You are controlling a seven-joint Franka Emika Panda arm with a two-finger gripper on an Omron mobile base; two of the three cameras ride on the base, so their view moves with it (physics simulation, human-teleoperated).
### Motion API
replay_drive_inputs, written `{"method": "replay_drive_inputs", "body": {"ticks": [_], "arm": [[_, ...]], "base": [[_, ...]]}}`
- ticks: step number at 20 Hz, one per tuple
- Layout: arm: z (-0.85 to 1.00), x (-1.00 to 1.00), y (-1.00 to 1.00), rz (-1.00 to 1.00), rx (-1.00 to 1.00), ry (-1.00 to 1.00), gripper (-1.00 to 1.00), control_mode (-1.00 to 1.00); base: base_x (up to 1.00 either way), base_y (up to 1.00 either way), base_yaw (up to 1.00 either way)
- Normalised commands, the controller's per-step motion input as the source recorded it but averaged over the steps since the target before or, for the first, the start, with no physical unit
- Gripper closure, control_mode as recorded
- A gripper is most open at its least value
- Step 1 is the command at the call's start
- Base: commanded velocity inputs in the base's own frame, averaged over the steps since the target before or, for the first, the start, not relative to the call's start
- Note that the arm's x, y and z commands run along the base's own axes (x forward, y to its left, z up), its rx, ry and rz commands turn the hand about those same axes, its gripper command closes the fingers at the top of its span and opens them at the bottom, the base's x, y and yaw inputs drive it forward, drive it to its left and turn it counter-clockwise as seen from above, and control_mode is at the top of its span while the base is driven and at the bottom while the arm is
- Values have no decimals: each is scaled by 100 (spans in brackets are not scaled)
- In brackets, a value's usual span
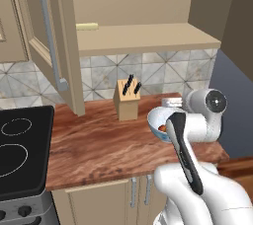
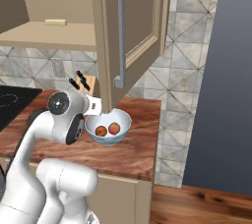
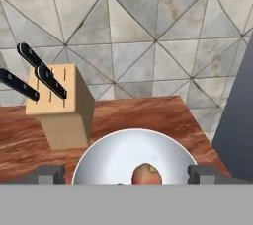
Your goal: Open the cabinet. Pick the apple and peach from the cabinet and place them into the bowl. Then close the cabinet.
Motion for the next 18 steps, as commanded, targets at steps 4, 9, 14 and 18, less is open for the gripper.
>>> {"method": "replay_drive_inputs", "body": {"ticks": [4,9,14,18], "arm": [[100,-100,28,0,0,-22,-100,-100],[99,-100,43,0,-3,-29,-100,-100],[83,-100,50,1,-6,-33,-100,-100],[58,-100,34,10,-3,-34,-100,-100]], "base": [[0,0,0],[0,0,0],[0,0,0],[0,0,0]]}}
